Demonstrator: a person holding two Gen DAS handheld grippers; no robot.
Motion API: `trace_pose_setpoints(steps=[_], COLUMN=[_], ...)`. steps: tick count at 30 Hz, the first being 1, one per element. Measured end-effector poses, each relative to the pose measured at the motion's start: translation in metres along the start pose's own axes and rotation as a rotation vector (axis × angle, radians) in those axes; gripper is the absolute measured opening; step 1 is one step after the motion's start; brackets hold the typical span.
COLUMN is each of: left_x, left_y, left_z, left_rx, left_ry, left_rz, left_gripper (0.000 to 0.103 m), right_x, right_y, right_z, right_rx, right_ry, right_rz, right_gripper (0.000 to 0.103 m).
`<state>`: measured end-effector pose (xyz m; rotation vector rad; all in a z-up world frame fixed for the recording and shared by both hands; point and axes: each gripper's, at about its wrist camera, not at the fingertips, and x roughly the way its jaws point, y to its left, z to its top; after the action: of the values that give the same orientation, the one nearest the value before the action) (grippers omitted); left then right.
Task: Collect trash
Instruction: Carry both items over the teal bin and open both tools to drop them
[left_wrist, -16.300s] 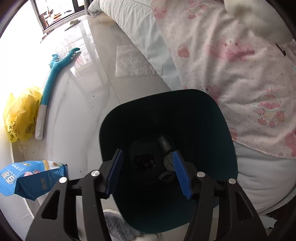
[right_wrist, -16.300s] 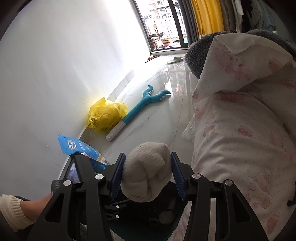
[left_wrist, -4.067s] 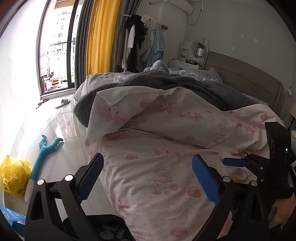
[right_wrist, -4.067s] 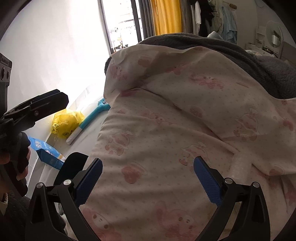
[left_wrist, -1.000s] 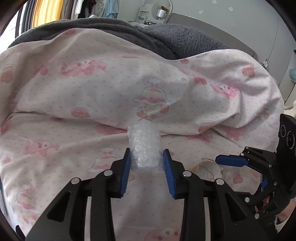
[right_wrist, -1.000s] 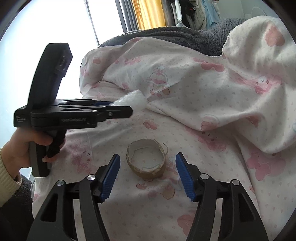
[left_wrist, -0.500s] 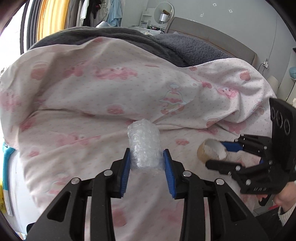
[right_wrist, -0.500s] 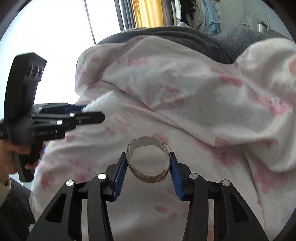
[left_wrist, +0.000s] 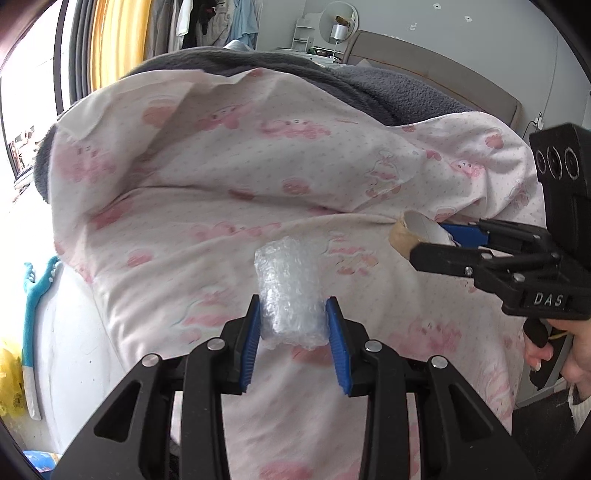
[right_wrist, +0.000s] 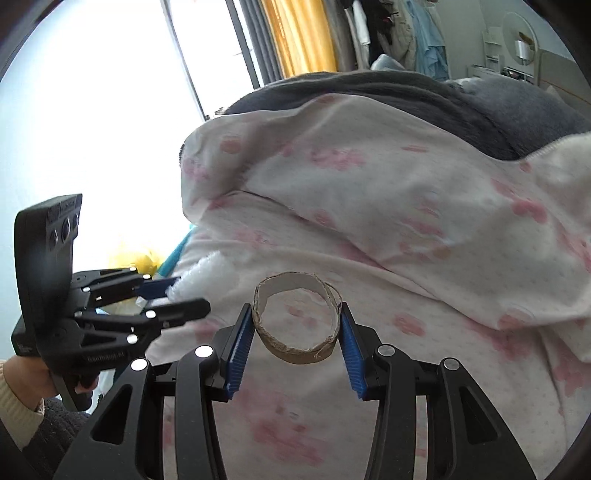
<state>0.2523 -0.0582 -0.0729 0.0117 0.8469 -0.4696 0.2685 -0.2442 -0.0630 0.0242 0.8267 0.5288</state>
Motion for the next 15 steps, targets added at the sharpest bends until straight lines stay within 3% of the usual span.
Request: trace_pose_setpoints(steps=[15], left_x=[-0.040], left_y=[0.066], left_z=[-0.038], left_rx=[-0.058], left_ry=[0.029], left_rz=[0.072], left_gripper=[0.037], right_x=[0.031], right_y=[0.080], right_z=[0.022], right_rx=[-0.065], right_ry=[0.006], right_rz=[0.073], right_gripper=[0.046])
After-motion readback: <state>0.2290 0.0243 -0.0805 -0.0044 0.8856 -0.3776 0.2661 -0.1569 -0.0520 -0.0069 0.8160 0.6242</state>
